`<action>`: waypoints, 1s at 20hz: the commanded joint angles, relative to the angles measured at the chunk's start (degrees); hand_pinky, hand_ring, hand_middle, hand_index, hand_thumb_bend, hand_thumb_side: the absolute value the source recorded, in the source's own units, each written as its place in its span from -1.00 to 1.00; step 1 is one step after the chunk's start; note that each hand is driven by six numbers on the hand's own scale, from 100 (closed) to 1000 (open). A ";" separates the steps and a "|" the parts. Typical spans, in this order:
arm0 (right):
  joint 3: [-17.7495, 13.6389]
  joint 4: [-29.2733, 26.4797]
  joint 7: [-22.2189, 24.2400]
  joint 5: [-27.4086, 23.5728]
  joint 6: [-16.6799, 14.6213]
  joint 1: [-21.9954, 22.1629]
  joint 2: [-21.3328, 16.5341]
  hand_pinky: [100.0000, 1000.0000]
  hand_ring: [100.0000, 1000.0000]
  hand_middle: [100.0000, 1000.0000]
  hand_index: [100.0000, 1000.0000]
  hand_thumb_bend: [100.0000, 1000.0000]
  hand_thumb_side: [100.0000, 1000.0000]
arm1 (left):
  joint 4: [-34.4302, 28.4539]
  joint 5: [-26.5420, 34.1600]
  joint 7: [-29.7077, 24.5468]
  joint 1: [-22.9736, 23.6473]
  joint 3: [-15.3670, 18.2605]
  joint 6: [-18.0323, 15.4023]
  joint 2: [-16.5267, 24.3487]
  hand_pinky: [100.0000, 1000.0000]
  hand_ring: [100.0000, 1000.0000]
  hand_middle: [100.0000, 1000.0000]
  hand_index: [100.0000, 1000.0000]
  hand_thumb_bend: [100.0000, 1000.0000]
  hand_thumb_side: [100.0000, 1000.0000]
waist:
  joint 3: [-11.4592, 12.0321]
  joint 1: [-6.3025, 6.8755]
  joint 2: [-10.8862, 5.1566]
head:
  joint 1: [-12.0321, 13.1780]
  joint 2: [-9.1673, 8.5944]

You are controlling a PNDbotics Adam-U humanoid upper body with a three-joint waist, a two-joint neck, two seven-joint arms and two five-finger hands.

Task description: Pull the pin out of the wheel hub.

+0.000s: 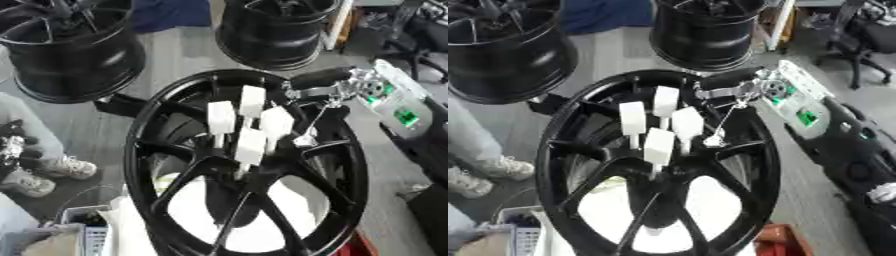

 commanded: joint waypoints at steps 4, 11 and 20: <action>-1.11 -0.92 -3.19 -0.75 0.73 -1.29 -1.10 -0.26 -0.56 -0.18 0.02 -1.00 -0.67 | -0.69 -0.02 -0.22 -0.50 0.06 -0.03 0.44 0.04 0.04 0.09 0.71 -1.00 0.01 | 0.06 0.10 -0.48 | -0.13 0.28; -2.62 -4.44 -6.81 -5.57 2.28 -1.41 -2.63 -0.32 -0.64 -0.35 -0.16 -1.00 -0.73 | -0.34 0.05 -0.46 -0.46 -0.03 0.12 0.39 0.05 0.04 0.09 0.71 -1.00 0.02 | -0.20 0.00 -0.46 | 0.14 0.28; -7.41 -5.66 -9.91 -12.47 6.10 -4.18 -5.39 -0.36 -0.69 -0.39 -0.20 -1.00 -0.74 | -0.02 0.01 -0.95 -0.63 -0.23 0.14 0.67 0.05 0.04 0.10 0.71 -1.00 0.02 | -0.56 -0.40 -0.71 | 0.48 0.28</action>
